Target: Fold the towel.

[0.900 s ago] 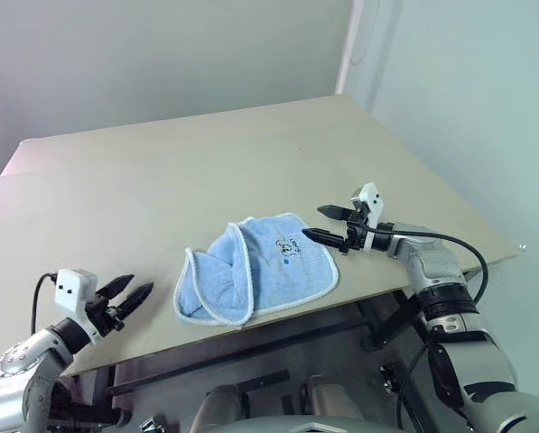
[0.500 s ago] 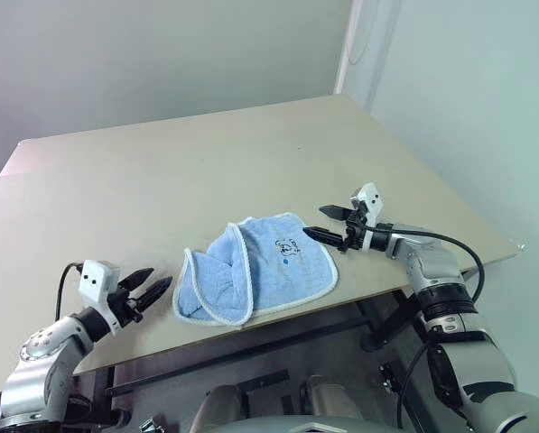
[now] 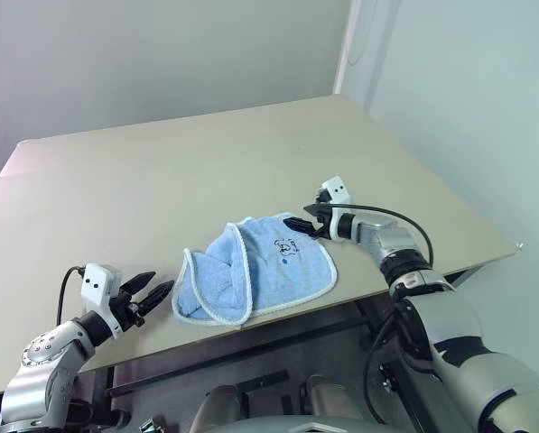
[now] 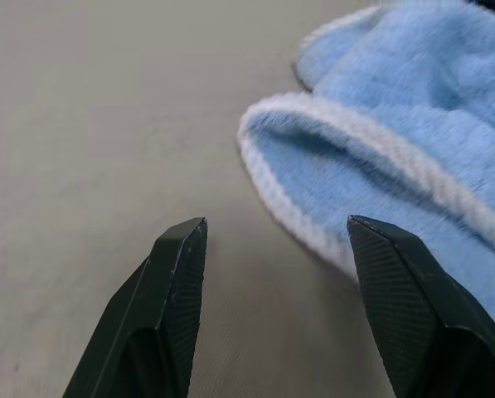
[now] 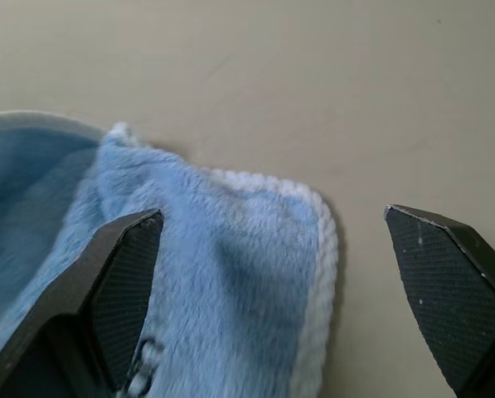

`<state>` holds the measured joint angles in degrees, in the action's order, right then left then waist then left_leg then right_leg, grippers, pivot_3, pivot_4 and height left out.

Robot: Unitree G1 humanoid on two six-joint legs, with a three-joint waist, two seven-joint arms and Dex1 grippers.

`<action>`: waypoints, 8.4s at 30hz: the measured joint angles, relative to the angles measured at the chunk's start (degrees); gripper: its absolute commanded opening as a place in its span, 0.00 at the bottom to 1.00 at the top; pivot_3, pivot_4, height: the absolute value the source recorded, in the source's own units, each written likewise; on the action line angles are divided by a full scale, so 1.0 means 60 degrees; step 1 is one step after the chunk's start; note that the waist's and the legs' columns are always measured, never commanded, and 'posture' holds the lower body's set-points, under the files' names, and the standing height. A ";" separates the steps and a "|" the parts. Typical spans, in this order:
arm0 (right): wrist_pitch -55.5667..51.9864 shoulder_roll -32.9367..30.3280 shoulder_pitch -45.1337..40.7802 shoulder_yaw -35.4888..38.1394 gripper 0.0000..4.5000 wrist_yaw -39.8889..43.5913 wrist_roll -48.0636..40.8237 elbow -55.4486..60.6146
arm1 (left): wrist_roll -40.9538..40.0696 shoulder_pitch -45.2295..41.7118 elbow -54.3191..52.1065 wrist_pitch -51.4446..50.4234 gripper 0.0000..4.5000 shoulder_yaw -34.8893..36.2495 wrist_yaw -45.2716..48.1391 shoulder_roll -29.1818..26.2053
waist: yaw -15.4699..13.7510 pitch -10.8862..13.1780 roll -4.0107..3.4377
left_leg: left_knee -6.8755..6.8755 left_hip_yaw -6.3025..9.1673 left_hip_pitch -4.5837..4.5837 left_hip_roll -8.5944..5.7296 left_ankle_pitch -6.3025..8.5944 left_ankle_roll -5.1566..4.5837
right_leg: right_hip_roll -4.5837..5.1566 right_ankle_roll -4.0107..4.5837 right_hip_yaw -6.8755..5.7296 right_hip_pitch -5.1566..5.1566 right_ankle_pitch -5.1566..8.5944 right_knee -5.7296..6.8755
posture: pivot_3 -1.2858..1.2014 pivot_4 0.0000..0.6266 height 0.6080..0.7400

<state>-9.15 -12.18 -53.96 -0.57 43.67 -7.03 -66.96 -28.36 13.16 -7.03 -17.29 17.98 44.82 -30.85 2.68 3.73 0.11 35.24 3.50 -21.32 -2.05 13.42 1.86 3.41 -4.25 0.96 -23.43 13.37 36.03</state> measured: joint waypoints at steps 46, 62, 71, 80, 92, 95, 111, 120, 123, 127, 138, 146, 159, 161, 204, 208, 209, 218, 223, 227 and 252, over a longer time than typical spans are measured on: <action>0.0939 0.0859 -0.0400 0.0100 0.00 -0.1457 0.1409 -0.1178 | 0.2365 -0.0814 -0.2073 0.0417 0.63 -0.4538 0.1310 -0.1509 | 0.0224 -0.0006 0.0003 | 0.0007 0.0004 0.0048 0.0002 -0.0002 -0.0003 | -0.0037 -0.0029 0.0029 0.0043 0.0018 0.0016 | 0.52 0.00 1.00; 0.0952 0.0826 -0.0386 0.0120 0.00 -0.1458 0.1406 -0.1177 | 0.2479 -0.1189 -0.1429 0.0911 0.01 -0.4550 0.1558 -0.1327 | 0.0217 -0.0006 0.0003 | 0.0009 0.0004 0.0052 0.0003 -0.0003 -0.0004 | -0.0036 -0.0032 0.0030 0.0048 0.0019 0.0019 | 0.52 0.00 1.00; 0.1319 0.0689 -0.0384 0.0802 0.00 -0.1343 0.0996 -0.1162 | -0.0038 -0.2322 -0.1042 -0.0576 0.01 -0.1319 0.1034 -0.1375 | 0.0251 -0.0006 0.0003 | 0.0009 0.0006 0.0053 -0.0001 -0.0003 -0.0005 | -0.0045 -0.0035 0.0028 0.0046 0.0017 0.0023 | 0.52 0.00 1.00; 0.2046 0.0332 -0.1274 0.1671 0.00 -0.2953 0.0605 -0.1174 | 0.0415 -0.6498 0.4680 0.0081 0.01 -0.0119 -0.0314 -0.1382 | 0.0193 -0.0008 0.0009 | 0.0040 0.0024 0.0038 -0.0007 -0.0006 -0.0002 | -0.0102 -0.0041 0.0044 0.0067 0.0010 0.0020 | 0.52 0.00 1.00; 0.3973 0.0012 -0.2853 0.2066 0.00 -0.4049 0.0663 -0.1454 | 0.3456 -1.2226 1.2768 0.5179 0.01 -0.1013 -0.2788 -0.0963 | 0.0245 -0.0005 0.0037 | -0.0027 0.0011 -0.0011 -0.0020 -0.0005 0.0000 | -0.0084 -0.0075 0.0094 -0.0018 -0.0054 0.0011 | 0.52 0.00 1.00; 0.4765 -0.0038 -0.2656 0.2360 0.00 -0.3306 0.0358 -0.1417 | 0.3603 -1.1639 1.2873 0.5850 0.01 -0.1063 -0.1945 -0.1284 | 0.0288 -0.0007 0.0037 | -0.0033 0.0004 -0.0007 -0.0016 -0.0004 -0.0001 | -0.0086 -0.0075 0.0098 -0.0018 -0.0054 0.0012 | 0.52 0.00 1.00; 0.2468 -0.0141 0.4418 0.2122 0.00 0.3766 -0.2675 0.4787 | 0.1720 -0.3901 0.8056 0.6340 0.01 0.0454 0.1215 -0.1471 | 0.0062 -0.0014 0.0035 | 0.0017 0.0045 -0.0002 -0.0003 -0.0003 0.0001 | -0.0019 -0.0073 0.0078 0.0012 -0.0053 0.0027 | 0.52 0.00 1.00; 0.0010 -0.1839 0.6819 0.1830 0.00 0.4641 -0.3643 0.8142 | 0.0693 -0.0566 0.4427 0.4781 0.01 0.1211 0.1922 -0.1870 | -0.0046 -0.0016 0.0032 | 0.0023 0.0003 0.0012 0.0024 0.0011 0.0025 | 0.0001 -0.0057 0.0053 0.0020 0.0003 0.0010 | 0.52 0.00 1.00; -0.0308 -0.2154 0.7539 0.1711 0.00 0.4791 -0.3763 0.8802 | 0.0466 0.0310 0.3736 0.4436 0.01 0.1459 0.2213 -0.2091 | -0.0059 -0.0017 0.0032 | 0.0025 -0.0034 0.0005 0.0059 0.0013 0.0028 | 0.0001 -0.0049 0.0029 0.0023 0.0009 -0.0003 | 0.52 0.00 1.00; -0.0721 -0.2353 0.8045 0.1612 0.00 0.4620 -0.3749 0.9294 | 0.0414 0.0685 0.3449 0.4210 0.01 0.1672 0.2392 -0.2164 | -0.0074 -0.0016 0.0029 | 0.0029 -0.0054 -0.0003 0.0067 0.0015 0.0031 | 0.0004 -0.0049 0.0017 0.0018 0.0010 -0.0014 | 0.52 0.00 1.00; -0.0337 -0.1835 0.6728 0.1421 0.00 0.2669 -0.3234 0.8246 | 0.1114 -0.2205 0.5358 0.4405 0.01 0.0844 0.1861 -0.1841 | -0.0106 -0.0021 0.0034 | 0.0071 -0.0067 -0.0010 0.0096 0.0002 0.0008 | -0.0012 -0.0051 -0.0056 0.0038 0.0004 -0.0022 | 0.52 0.00 1.00; 0.0471 -0.1408 0.5146 0.1104 0.00 0.1451 -0.2061 0.5609 | 0.2127 -0.4339 0.7939 0.5332 0.01 0.0027 0.1452 -0.1617 | -0.0083 -0.0023 0.0038 | 0.0079 -0.0100 0.0004 0.0102 0.0000 0.0001 | -0.0052 -0.0011 -0.0046 0.0037 -0.0026 0.0011 | 0.52 0.00 1.00; 0.0909 -0.0984 0.4286 0.1202 0.86 0.1122 -0.1817 0.4246 | 0.2111 -0.4876 0.8933 0.5487 0.95 0.0017 0.1263 -0.1374 | -0.0035 -0.0028 0.0045 | 0.0134 -0.0080 0.0005 0.0155 0.0000 0.0001 | -0.0116 0.0006 -0.0025 0.0039 -0.0062 0.0022 | 0.52 0.00 1.00; 0.0488 -0.1098 0.4145 0.1429 1.00 0.1118 -0.2079 0.4338 | 0.1904 -0.4859 0.8685 0.5461 1.00 0.0281 0.0995 -0.1349 | -0.0039 -0.0027 0.0045 | 0.0137 -0.0072 0.0000 0.0161 0.0000 0.0001 | -0.0114 0.0005 -0.0024 0.0038 -0.0064 0.0020 | 0.52 0.00 1.00; -1.0945 -0.2879 0.4464 0.1191 0.48 0.1715 -0.5220 0.7406 | 0.0321 -0.1388 0.1123 0.1915 1.00 -0.0567 0.1523 -0.0812 | -0.0043 -0.0025 0.0036 | 0.0125 -0.0211 -0.0024 0.0245 0.0055 -0.0043 | -0.0149 0.0004 -0.0008 0.0017 -0.0067 -0.0105 | 0.52 0.00 1.00; -1.0857 -0.2890 0.4227 0.1287 0.15 0.1702 -0.5266 0.7027 | 0.0476 -0.1394 0.1125 0.1943 1.00 -0.0580 0.1467 -0.0811 | -0.0031 -0.0027 0.0040 | 0.0125 -0.0241 -0.0021 0.0248 0.0061 -0.0044 | -0.0143 0.0003 0.0002 0.0016 -0.0068 -0.0113 | 0.52 0.00 1.00; -1.0855 -0.2894 0.4146 0.1357 0.07 0.1706 -0.5304 0.6927 | 0.0480 -0.1394 0.1125 0.1950 1.00 -0.0588 0.1452 -0.0806 | -0.0026 -0.0027 0.0040 | 0.0130 -0.0254 -0.0019 0.0253 0.0061 -0.0044 | -0.0140 0.0003 0.0004 0.0017 -0.0068 -0.0119 | 0.52 0.00 1.00; -1.0239 -0.4635 0.4650 0.0708 0.01 0.2931 -0.5047 0.7034 | 0.0596 -0.1383 0.1153 0.2029 1.00 -0.0607 0.1423 -0.0757 | -0.0100 -0.0021 0.0029 | 0.0156 -0.0323 -0.0042 0.0276 0.0086 -0.0024 | -0.0080 0.0001 0.0002 0.0010 -0.0067 -0.0181 | 0.52 0.00 1.00; -0.9175 -0.6399 0.4816 -0.0249 0.01 0.4247 -0.4243 0.7037 | 0.0668 -0.1391 0.1227 0.2148 1.00 -0.0593 0.1425 -0.0765 | -0.0080 -0.0020 0.0026 | 0.0148 -0.0381 -0.0055 0.0278 0.0124 -0.0069 | -0.0087 -0.0031 0.0009 -0.0005 -0.0076 -0.0157 | 0.52 0.00 1.00; -0.7963 -0.7035 0.4574 -0.0465 0.01 0.4628 -0.3508 0.7040 | 0.0673 -0.1385 0.1254 0.2205 1.00 -0.0585 0.1414 -0.0764 | -0.0040 -0.0019 0.0027 | 0.0139 -0.0384 -0.0040 0.0302 0.0139 -0.0073 | -0.0145 -0.0029 0.0008 -0.0010 -0.0072 -0.0155 | 0.52 0.00 1.00; -0.4177 -0.3480 0.3244 -0.3149 0.01 0.4910 -0.2326 1.0248 | 0.0857 -0.1312 0.1230 0.2347 1.00 -0.0638 0.1128 -0.0659 | -0.0089 -0.0012 0.0026 | 0.0152 -0.0388 -0.0035 0.0315 0.0143 -0.0065 | -0.0120 -0.0008 0.0009 -0.0004 -0.0090 -0.0138 | 0.52 0.00 1.00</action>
<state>-34.22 -33.06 -34.50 -19.46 73.12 -20.98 -5.47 -23.21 5.29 0.34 -3.20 14.14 51.59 -34.80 2.14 3.65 0.27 36.15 1.17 -21.53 -0.16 14.28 1.47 2.69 -4.30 1.01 -23.45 12.82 35.20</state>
